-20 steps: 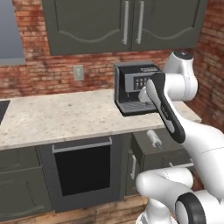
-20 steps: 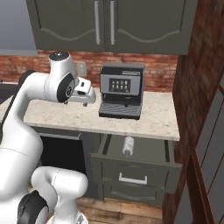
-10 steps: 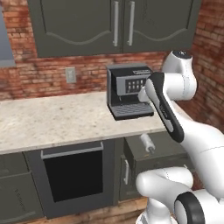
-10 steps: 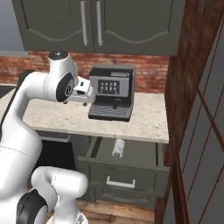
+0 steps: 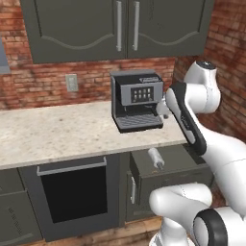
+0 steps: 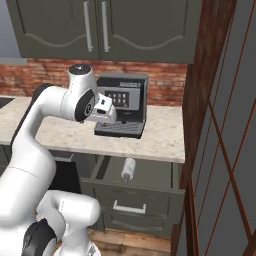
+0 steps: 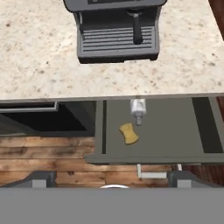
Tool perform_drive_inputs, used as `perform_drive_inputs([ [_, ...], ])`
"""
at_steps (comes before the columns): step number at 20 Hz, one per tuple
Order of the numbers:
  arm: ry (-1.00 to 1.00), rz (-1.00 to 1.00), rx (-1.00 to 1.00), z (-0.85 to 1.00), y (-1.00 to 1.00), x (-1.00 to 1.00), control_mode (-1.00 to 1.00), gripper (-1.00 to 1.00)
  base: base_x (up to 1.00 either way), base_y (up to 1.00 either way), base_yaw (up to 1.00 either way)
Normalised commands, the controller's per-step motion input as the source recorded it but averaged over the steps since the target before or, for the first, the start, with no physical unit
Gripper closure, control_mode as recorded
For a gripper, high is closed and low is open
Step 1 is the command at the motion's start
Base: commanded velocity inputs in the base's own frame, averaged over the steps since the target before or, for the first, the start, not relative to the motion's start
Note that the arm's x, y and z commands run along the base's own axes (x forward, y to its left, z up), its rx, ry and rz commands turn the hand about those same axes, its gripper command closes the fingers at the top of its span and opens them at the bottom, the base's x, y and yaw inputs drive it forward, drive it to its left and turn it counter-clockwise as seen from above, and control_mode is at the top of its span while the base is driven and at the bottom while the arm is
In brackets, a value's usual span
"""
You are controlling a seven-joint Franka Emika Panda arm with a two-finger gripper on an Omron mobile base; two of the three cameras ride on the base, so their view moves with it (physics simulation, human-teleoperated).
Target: Restock the sink supplies by placing the sponge and soap dispenser on the counter and next to the sink. Make sure the soap dispenser is upright.
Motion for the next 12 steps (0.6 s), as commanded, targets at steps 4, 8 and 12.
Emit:
perform_drive_inputs([
  [4,0.13,0.00,0.05,-1.00,-0.79,0.07,-1.00,-1.00,0.00,0.00,0.00],
  [8,0.28,0.00,0.00,-1.00,-0.47,0.01,-1.00,-1.00,0.00,0.00,0.00],
  [12,0.22,0.00,-0.09,-1.00,-0.03,0.01,-1.00,-1.00,0.00,0.00,0.00],
])
